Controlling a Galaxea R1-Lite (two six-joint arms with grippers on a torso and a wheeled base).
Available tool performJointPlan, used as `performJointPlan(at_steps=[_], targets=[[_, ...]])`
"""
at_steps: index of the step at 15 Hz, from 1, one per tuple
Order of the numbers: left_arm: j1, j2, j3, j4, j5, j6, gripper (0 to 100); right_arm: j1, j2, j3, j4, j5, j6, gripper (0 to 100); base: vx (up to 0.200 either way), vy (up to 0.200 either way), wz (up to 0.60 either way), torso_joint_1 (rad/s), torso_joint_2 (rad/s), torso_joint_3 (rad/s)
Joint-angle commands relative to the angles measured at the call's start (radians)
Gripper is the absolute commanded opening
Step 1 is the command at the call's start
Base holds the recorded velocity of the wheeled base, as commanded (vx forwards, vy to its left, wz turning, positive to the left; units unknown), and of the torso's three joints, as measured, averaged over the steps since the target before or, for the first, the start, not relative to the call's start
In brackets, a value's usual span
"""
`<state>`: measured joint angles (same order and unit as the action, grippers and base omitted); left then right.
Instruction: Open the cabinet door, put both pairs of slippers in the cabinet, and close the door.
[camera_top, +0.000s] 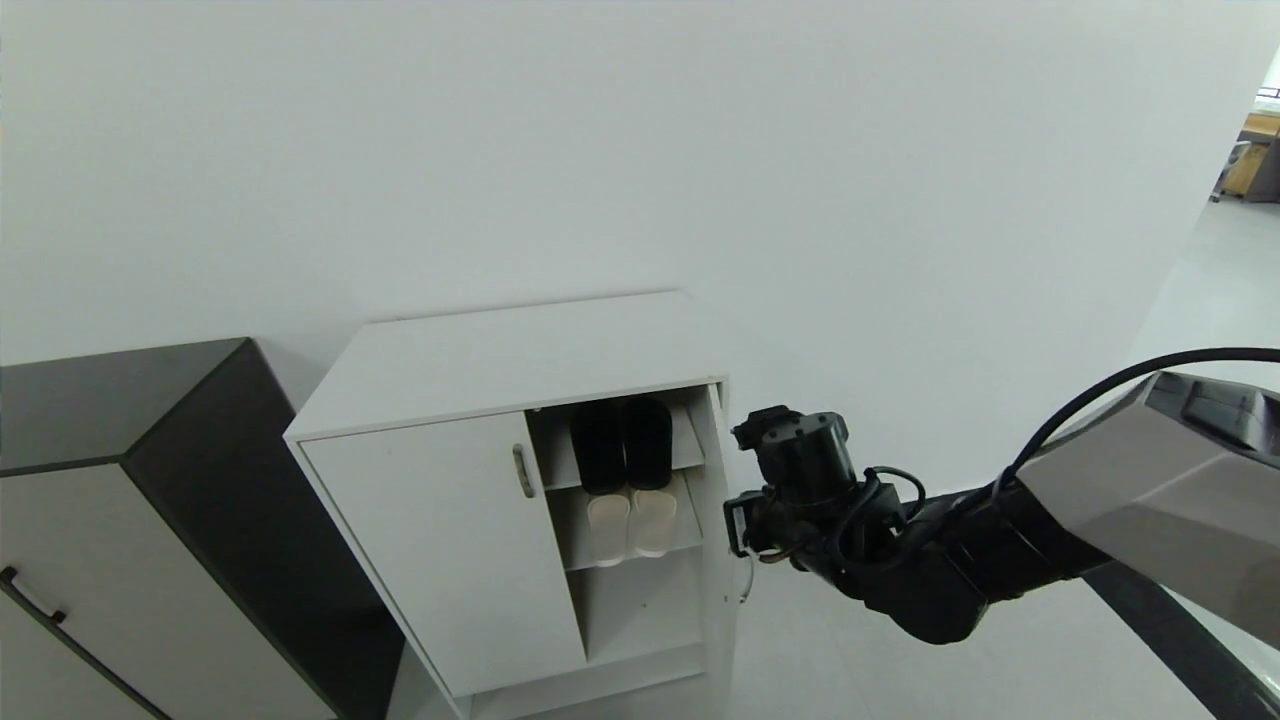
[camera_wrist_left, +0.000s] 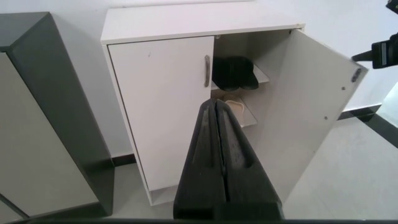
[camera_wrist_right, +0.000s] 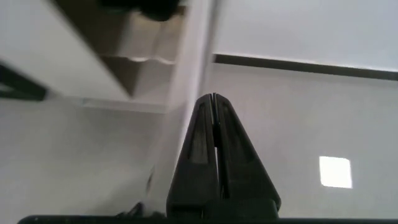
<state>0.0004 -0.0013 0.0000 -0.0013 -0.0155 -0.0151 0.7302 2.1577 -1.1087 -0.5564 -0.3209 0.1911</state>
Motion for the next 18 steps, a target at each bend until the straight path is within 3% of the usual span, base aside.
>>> performJointPlan(at_steps=[1,7,11,18], targets=[[0.001,0.001,0.000,0.000,0.000,-0.002,0,0.040,-0.068,0.032,0.003,0.092,0.036,0,0.000,0.000,0.00,0.000,0.00,0.000],[0.001,0.001,0.000,0.000,0.000,-0.002,0,0.041,-0.210,0.176,-0.011,0.192,0.021,0,0.000,0.000,0.00,0.000,0.00,0.000],[0.001,0.001,0.000,0.000,0.000,0.000,0,0.041,-0.217,0.208,-0.019,0.189,-0.004,0,0.000,0.000,0.00,0.000,0.00,0.000],[0.001,0.001,0.000,0.000,0.000,0.000,0,0.043,-0.210,0.217,-0.046,0.187,-0.013,0,0.000,0.000,0.51,-0.001,0.00,0.003]])
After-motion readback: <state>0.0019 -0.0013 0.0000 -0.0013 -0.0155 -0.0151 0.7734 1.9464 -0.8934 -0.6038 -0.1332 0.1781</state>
